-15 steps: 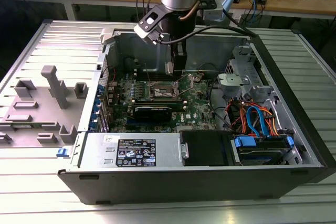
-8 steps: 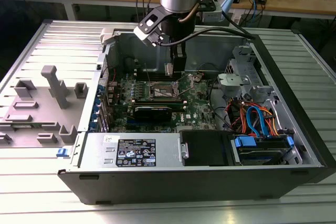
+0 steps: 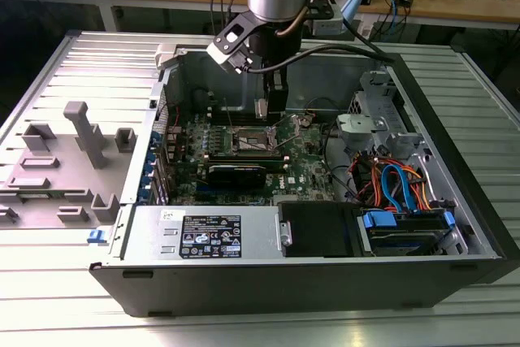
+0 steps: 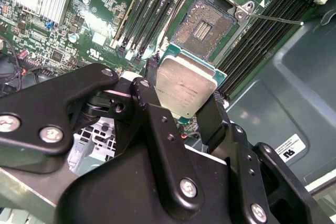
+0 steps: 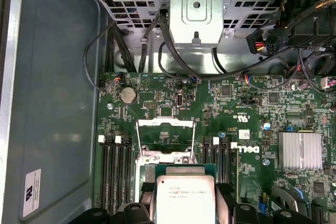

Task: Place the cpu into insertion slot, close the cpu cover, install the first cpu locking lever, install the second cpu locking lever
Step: 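Place the cpu into insertion slot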

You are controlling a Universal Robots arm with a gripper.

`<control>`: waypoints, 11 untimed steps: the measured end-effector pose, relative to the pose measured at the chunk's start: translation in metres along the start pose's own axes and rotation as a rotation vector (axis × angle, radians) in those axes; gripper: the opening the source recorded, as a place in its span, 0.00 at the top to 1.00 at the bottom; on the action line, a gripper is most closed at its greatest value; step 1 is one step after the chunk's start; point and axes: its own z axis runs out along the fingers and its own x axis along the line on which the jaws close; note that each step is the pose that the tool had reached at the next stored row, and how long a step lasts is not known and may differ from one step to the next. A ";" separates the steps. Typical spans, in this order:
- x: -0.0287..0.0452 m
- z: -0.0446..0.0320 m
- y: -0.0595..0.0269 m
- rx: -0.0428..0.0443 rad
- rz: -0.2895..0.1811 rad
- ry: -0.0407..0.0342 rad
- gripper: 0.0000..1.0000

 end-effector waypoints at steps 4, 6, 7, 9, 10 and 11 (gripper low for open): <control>-0.0002 0.0011 -0.0001 0.0001 0.000 0.0000 0.46; -0.0002 0.0013 -0.0001 0.0000 0.000 0.0000 0.46; -0.0002 0.0016 -0.0001 0.0000 0.000 0.0001 0.46; -0.0002 0.0019 -0.0001 0.0000 0.000 0.0000 0.46; -0.0003 0.0022 -0.0001 0.0000 0.000 0.0000 0.46; -0.0003 0.0023 -0.0001 0.0000 0.000 0.0000 0.46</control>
